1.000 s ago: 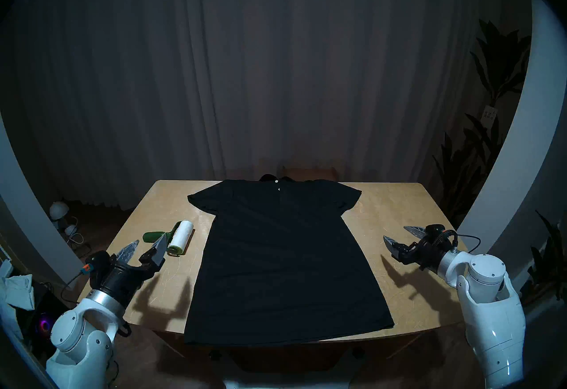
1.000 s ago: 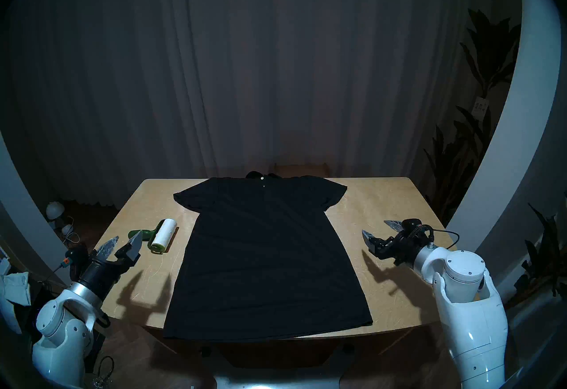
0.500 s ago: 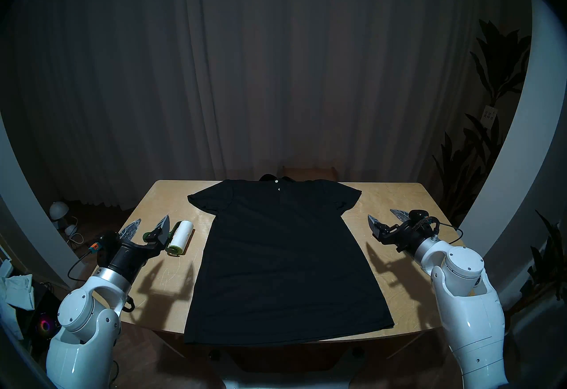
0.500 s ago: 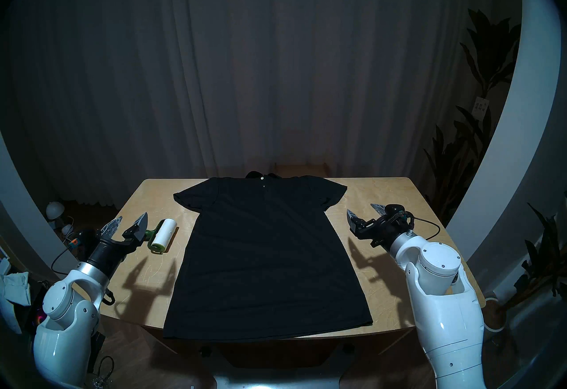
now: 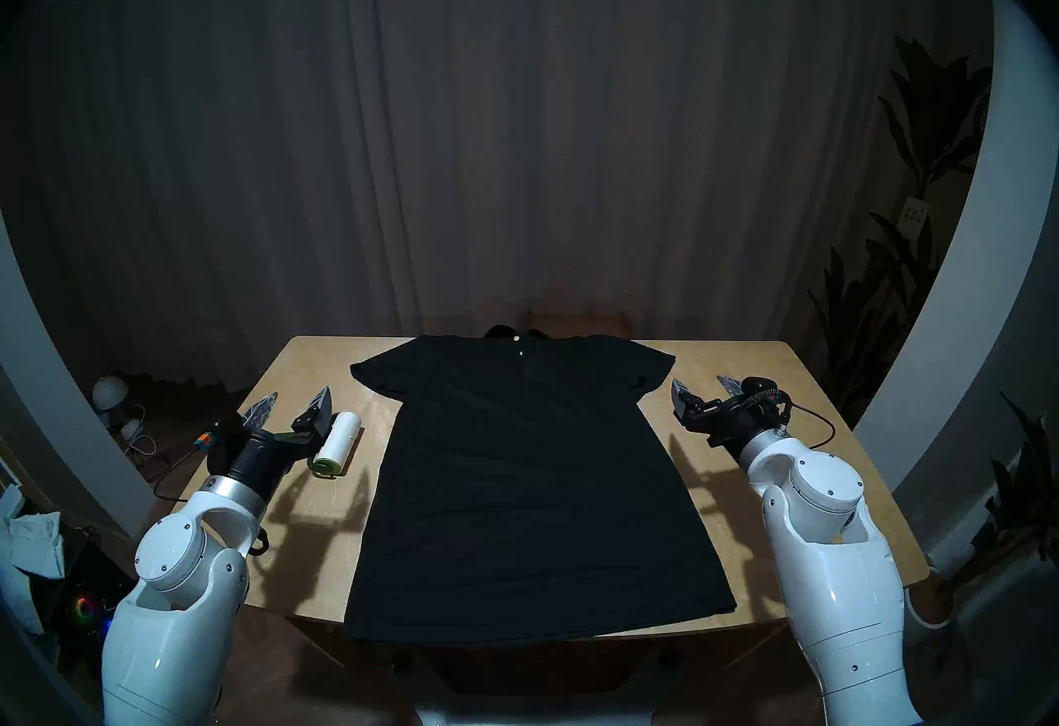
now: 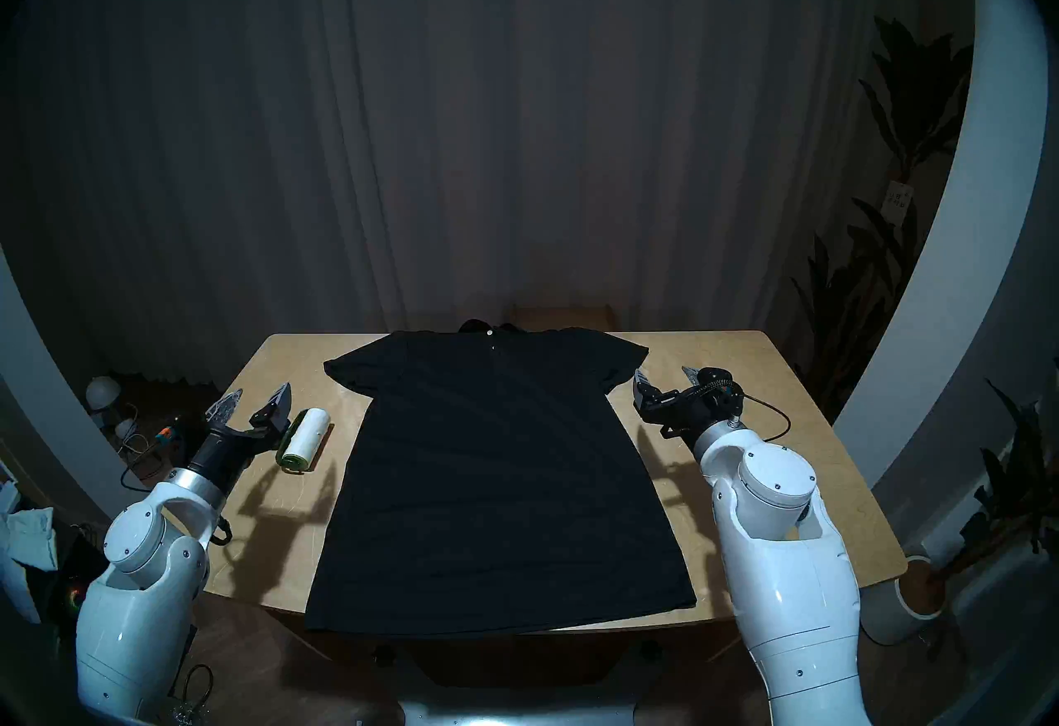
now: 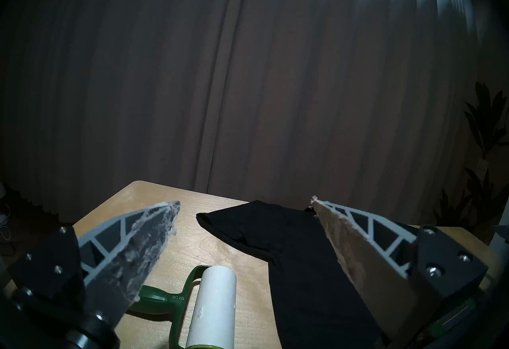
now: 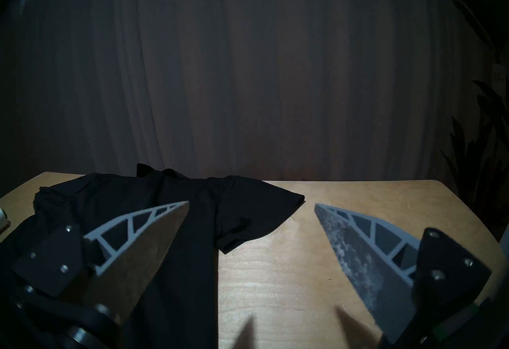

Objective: Use the fur roller to clean a top

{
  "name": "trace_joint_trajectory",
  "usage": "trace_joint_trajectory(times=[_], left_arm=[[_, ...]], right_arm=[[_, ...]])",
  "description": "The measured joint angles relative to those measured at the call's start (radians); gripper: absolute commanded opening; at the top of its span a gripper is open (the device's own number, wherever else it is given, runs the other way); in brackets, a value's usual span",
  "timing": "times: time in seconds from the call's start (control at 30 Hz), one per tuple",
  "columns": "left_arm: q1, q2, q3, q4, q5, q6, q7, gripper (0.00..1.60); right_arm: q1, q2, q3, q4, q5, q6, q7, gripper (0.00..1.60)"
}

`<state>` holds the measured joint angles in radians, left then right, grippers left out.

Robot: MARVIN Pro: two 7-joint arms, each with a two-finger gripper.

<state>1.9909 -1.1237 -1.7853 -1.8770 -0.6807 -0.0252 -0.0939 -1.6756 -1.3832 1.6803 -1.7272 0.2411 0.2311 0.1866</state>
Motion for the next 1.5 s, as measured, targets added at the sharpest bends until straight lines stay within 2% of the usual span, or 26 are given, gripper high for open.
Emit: trace_joint_trajectory(times=[0.4, 0.87, 1.2, 1.5], left_arm=[[-0.12, 0.016, 0.079, 0.119, 0.053, -0.044, 0.036, 1.6], [-0.25, 0.009, 0.164, 0.255, 0.098, -0.12, 0.068, 1.6], [-0.331, -0.008, 0.194, 0.349, 0.066, -0.151, 0.04, 1.6], [-0.406, -0.013, 0.199, 0.438, 0.003, -0.158, -0.029, 1.6]], right_arm=[[0.064, -0.059, -0.019, 0.089, -0.038, -0.025, -0.151, 1.6], [0.15, -0.093, -0.039, 0.179, -0.063, -0.064, -0.241, 1.6], [0.196, -0.097, -0.055, 0.254, -0.078, -0.102, -0.262, 1.6], [0.214, -0.078, -0.054, 0.278, -0.05, -0.133, -0.188, 1.6]])
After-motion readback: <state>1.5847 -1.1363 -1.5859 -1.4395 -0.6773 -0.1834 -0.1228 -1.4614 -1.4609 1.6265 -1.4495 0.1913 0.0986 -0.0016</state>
